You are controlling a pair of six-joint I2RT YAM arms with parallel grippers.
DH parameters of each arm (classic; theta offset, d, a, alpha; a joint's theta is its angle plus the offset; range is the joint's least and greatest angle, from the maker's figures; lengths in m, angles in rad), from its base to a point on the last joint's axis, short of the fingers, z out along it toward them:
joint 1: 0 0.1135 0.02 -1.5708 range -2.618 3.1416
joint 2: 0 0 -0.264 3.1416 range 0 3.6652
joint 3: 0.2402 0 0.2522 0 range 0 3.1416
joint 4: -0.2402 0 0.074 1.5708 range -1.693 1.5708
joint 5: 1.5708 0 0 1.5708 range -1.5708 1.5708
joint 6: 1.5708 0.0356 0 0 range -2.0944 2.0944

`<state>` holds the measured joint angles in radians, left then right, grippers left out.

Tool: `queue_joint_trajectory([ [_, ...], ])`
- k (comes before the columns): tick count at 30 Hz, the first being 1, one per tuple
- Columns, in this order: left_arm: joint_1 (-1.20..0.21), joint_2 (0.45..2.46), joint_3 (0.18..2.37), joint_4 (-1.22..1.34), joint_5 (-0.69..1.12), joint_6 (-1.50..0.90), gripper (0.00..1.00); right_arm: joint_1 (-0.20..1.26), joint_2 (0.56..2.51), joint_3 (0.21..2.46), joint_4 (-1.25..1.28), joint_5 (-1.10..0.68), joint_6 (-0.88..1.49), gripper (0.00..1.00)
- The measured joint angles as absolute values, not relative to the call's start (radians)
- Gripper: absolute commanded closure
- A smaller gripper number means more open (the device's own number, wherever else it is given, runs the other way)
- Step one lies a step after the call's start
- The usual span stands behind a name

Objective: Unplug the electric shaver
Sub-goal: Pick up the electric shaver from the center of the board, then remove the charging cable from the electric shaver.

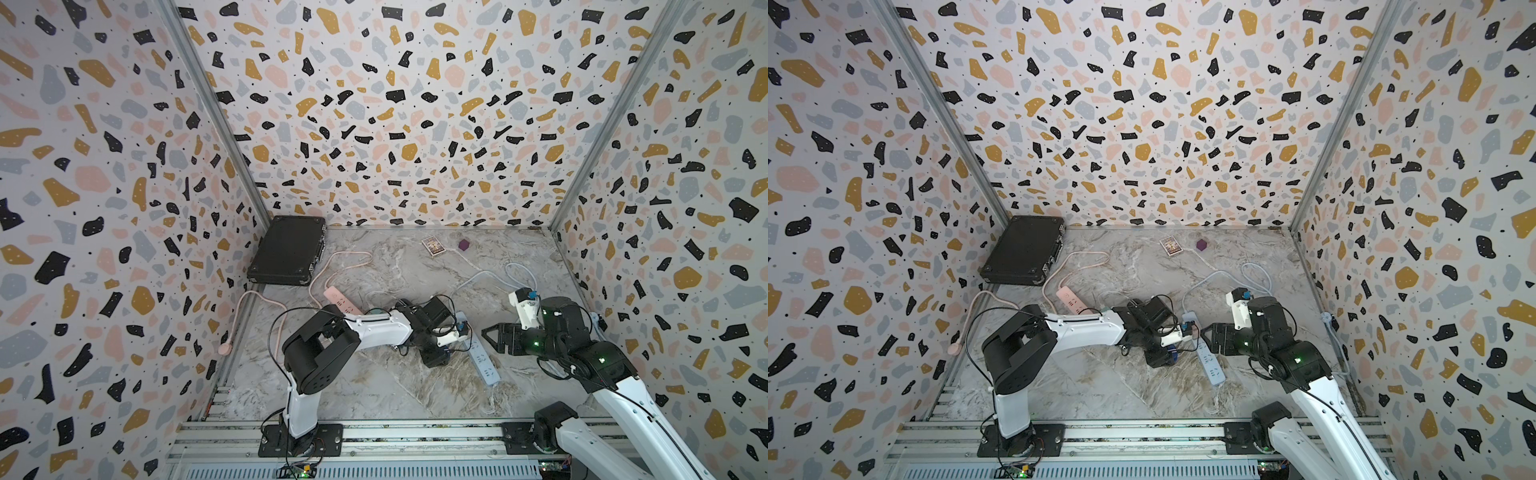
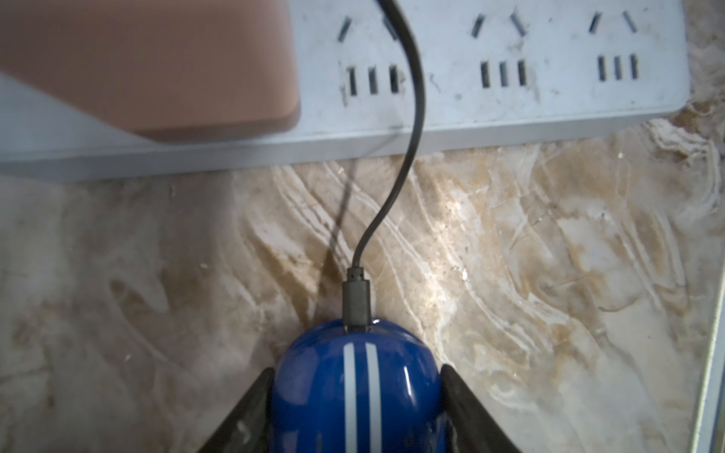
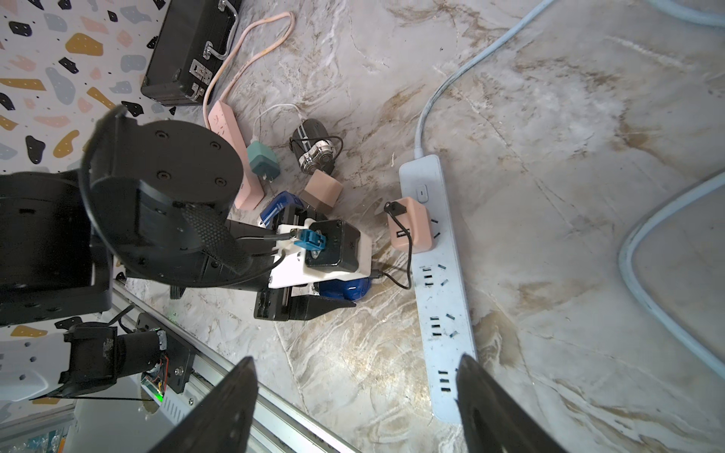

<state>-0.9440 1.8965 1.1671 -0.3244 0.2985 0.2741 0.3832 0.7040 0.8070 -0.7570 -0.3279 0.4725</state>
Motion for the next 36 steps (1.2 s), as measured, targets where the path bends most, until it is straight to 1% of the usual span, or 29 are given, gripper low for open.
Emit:
queue_joint_trajectory([
  [6,-0.944,1.807,1.163,-0.376,0.286,0.268,0.48,0.381,0.666,0.807,-0.757,-0.328,0.492,0.22],
  [10,-0.944,1.751,1.164,-0.389,0.276,0.264,0.48,0.381,0.637,0.796,-0.711,-0.383,0.553,0.24],
  [12,-0.944,1.737,1.164,-0.395,0.271,0.257,0.47,0.380,0.612,0.744,-0.631,-0.427,0.612,0.26],
  [14,-0.944,1.728,1.164,-0.398,0.270,0.246,0.46,0.380,0.574,0.645,-0.512,-0.479,0.719,0.32],
  [15,-0.944,1.725,1.165,-0.399,0.270,0.242,0.46,0.380,0.562,0.587,-0.442,-0.498,0.770,0.34],
  [17,-0.944,1.720,1.169,-0.403,0.270,0.230,0.45,0.379,0.549,0.448,-0.274,-0.537,0.913,0.40],
  [19,-0.944,1.715,1.180,-0.406,0.270,0.219,0.45,0.380,0.547,0.326,-0.136,-0.558,1.037,0.41],
  [22,-0.944,1.709,1.200,-0.409,0.271,0.207,0.45,0.379,0.546,0.243,-0.053,-0.577,1.147,0.41],
  [28,-0.946,1.686,1.228,-0.419,0.271,0.189,0.46,0.379,0.517,0.240,0.084,-0.600,1.242,0.41],
  [36,-0.960,1.665,1.232,-0.435,0.269,0.170,0.46,0.379,0.535,0.216,0.208,-0.603,1.321,0.44],
])
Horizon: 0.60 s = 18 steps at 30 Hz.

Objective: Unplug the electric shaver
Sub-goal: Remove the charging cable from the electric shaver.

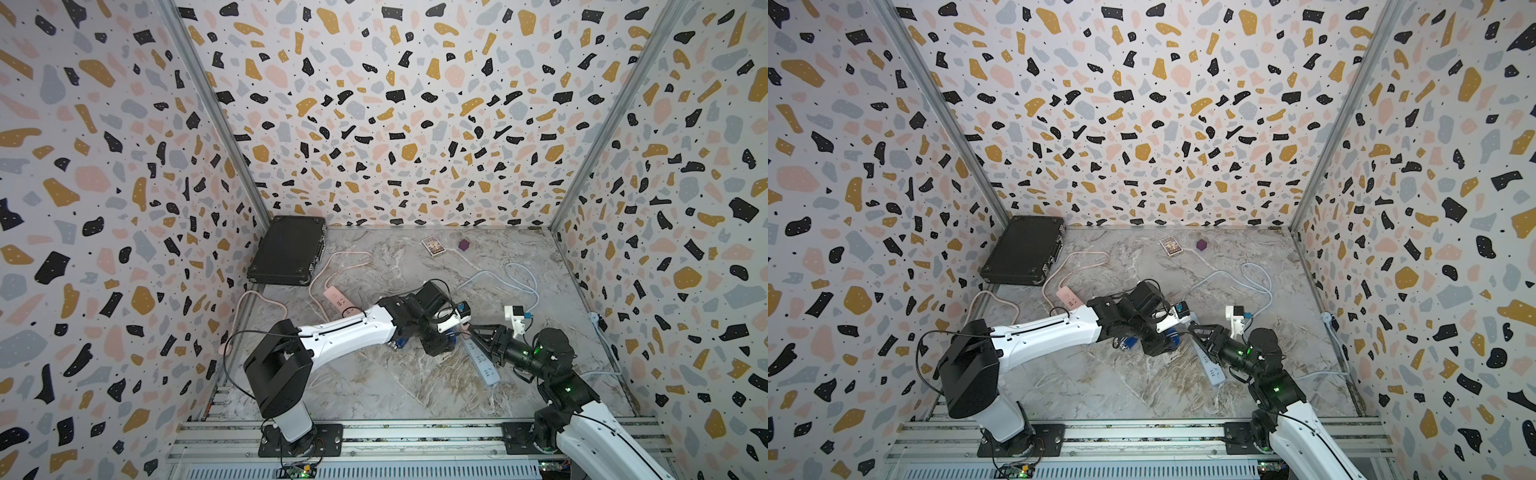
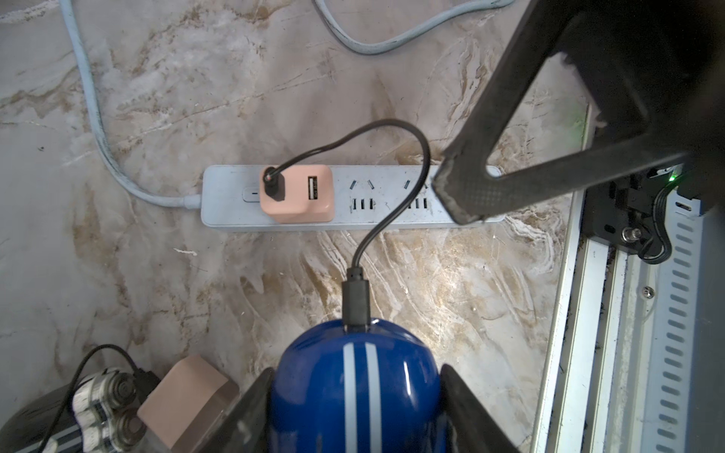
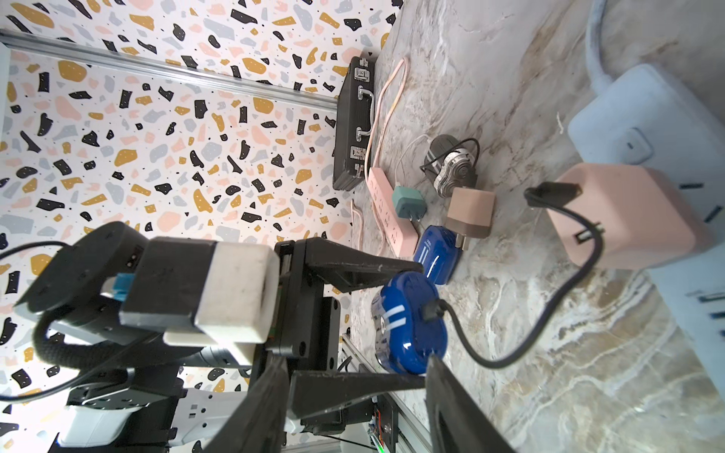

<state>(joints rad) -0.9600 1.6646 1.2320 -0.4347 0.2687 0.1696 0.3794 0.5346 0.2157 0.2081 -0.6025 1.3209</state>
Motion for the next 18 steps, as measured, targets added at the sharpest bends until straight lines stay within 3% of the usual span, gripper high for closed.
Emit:
queue_joint_trajectory([
  [18,-0.979,1.659,1.278,-0.471,0.227,0.167,0.46,0.379,0.642,0.212,0.243,-0.638,1.346,0.48],
])
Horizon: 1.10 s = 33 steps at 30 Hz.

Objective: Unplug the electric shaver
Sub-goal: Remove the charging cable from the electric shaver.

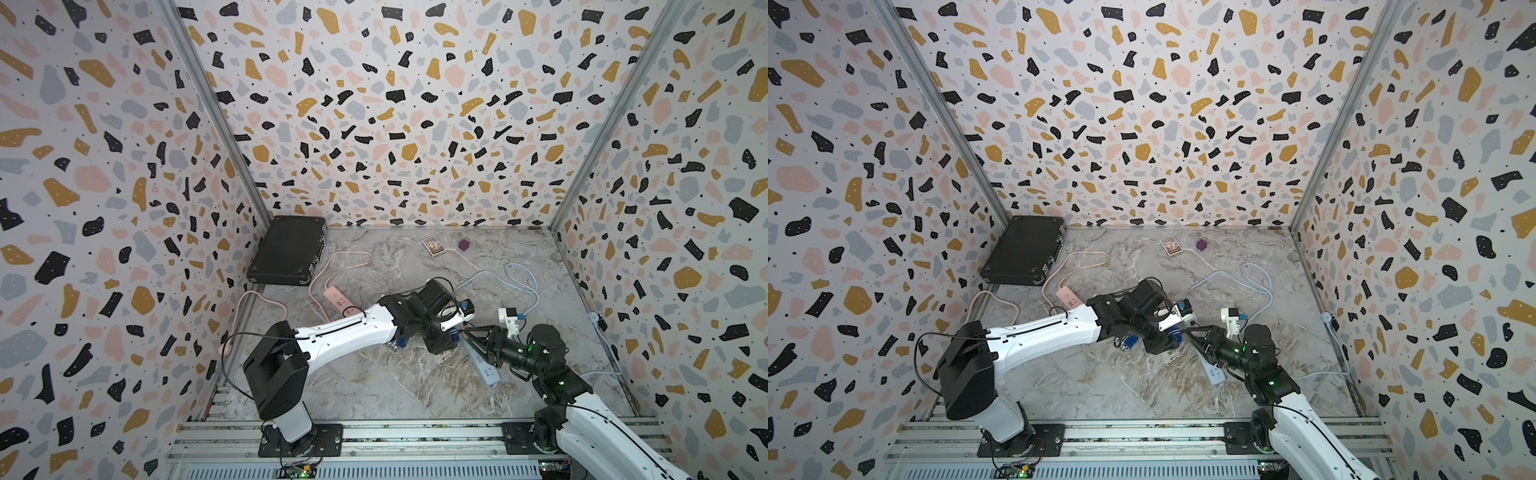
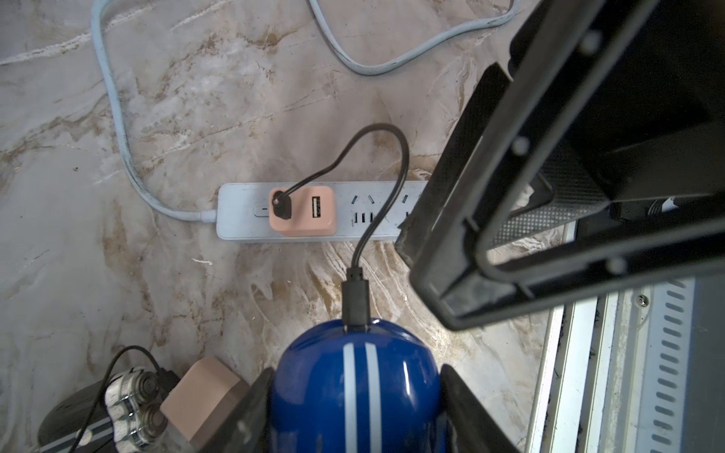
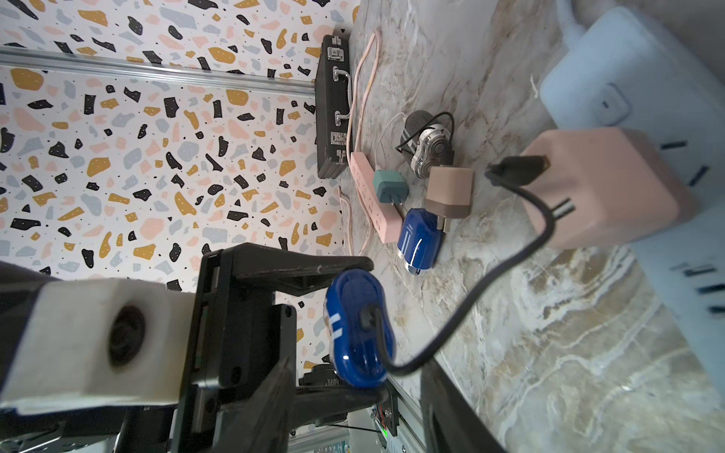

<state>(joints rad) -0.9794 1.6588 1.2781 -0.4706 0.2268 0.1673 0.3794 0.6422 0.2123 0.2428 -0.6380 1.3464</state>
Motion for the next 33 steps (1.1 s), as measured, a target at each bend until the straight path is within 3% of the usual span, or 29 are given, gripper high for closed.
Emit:
queue_joint_trajectory([
  [13,-0.998,1.655,1.304,-0.488,0.215,0.167,0.46,0.380,0.736,0.212,0.376,-0.635,1.378,0.57],
  [16,-0.999,1.655,1.304,-0.488,0.215,0.167,0.46,0.380,0.746,0.212,0.395,-0.635,1.385,0.63],
  [31,-1.005,1.636,1.304,-0.488,0.208,0.167,0.46,0.380,0.844,0.212,0.495,-0.638,1.397,0.63],
  [33,-1.005,1.634,1.304,-0.489,0.207,0.167,0.46,0.381,0.853,0.212,0.509,-0.638,1.401,0.68],
])
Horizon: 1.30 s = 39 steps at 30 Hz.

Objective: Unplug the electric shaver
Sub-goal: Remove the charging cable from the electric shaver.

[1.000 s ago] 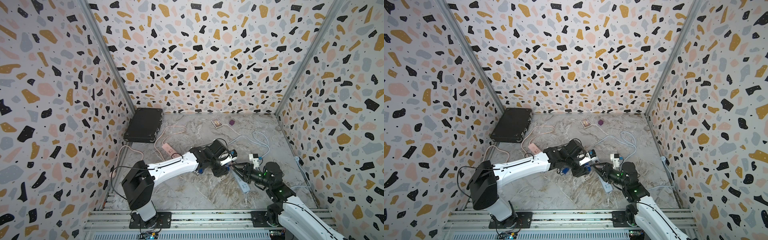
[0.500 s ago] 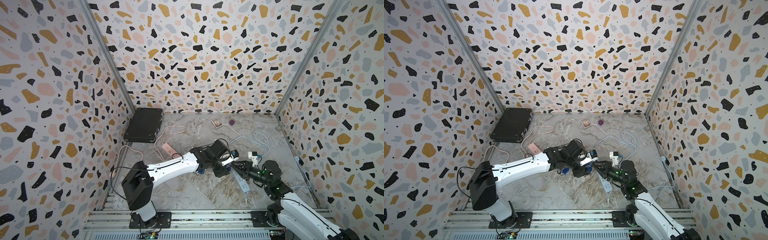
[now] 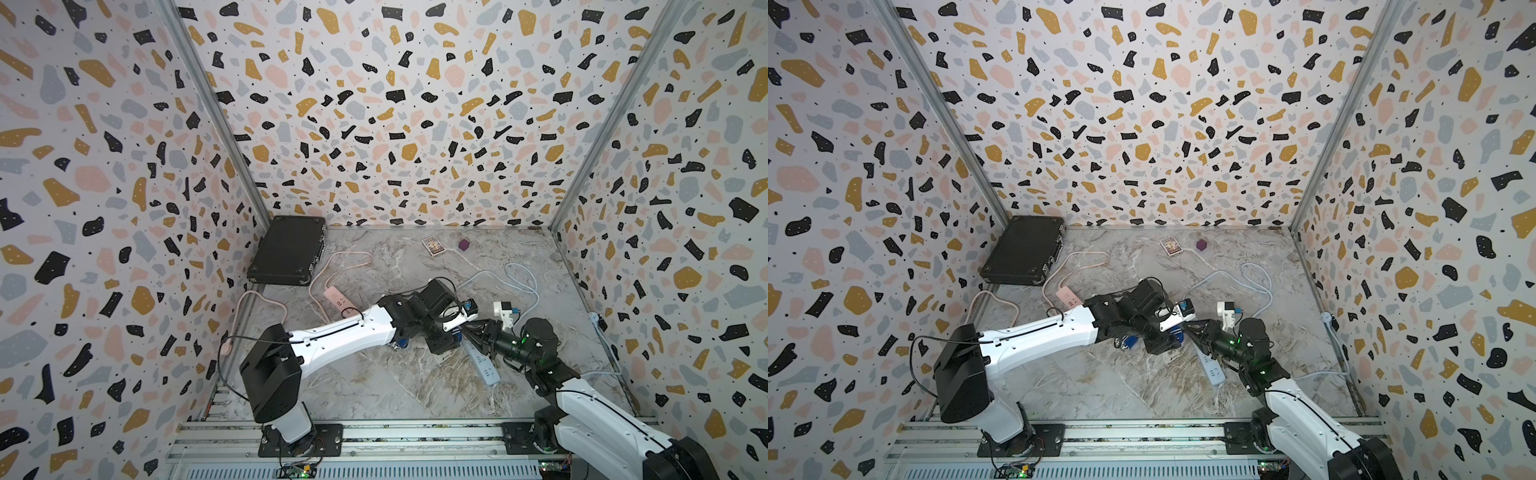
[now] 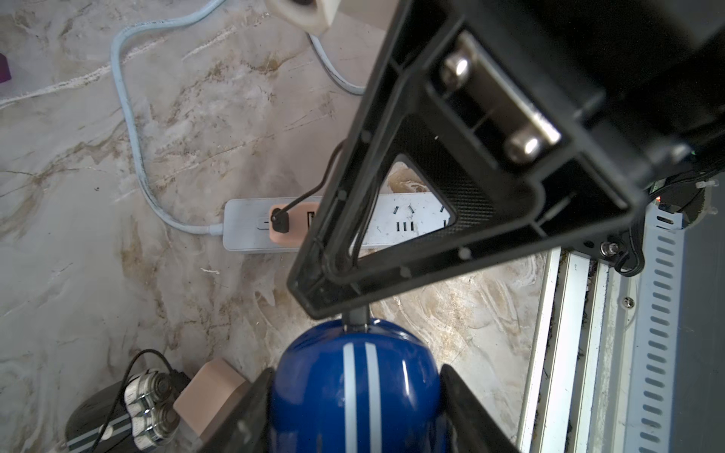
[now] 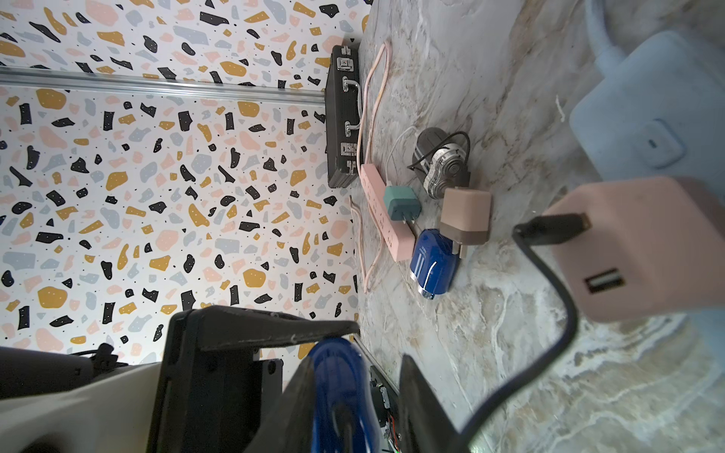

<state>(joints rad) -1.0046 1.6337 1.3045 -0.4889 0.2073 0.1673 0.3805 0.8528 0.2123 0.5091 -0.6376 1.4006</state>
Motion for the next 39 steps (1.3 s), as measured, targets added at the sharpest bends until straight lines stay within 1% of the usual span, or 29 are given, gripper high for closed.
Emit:
queue_joint_trajectory([
  [3,-1.006,1.631,1.304,-0.488,0.202,0.167,0.46,0.382,0.861,0.212,0.527,-0.638,1.407,0.74],
  [10,-1.010,1.624,1.304,-0.487,0.200,0.167,0.46,0.383,0.883,0.212,0.559,-0.640,1.413,0.76],
  [13,-1.010,1.623,1.304,-0.487,0.199,0.167,0.46,0.383,0.883,0.212,0.564,-0.640,1.414,0.79],
  [18,-1.010,1.623,1.304,-0.491,0.200,0.167,0.46,0.385,0.880,0.212,0.577,-0.641,1.419,0.93],
  [23,-1.010,1.623,1.304,-0.494,0.200,0.167,0.46,0.386,0.878,0.212,0.580,-0.641,1.421,0.99],
  [25,-1.010,1.623,1.304,-0.494,0.200,0.167,0.46,0.386,0.878,0.212,0.580,-0.641,1.421,1.00],
  [39,-1.011,1.623,1.304,-0.495,0.189,0.167,0.47,0.386,0.871,0.212,0.576,-0.639,1.417,1.00],
])
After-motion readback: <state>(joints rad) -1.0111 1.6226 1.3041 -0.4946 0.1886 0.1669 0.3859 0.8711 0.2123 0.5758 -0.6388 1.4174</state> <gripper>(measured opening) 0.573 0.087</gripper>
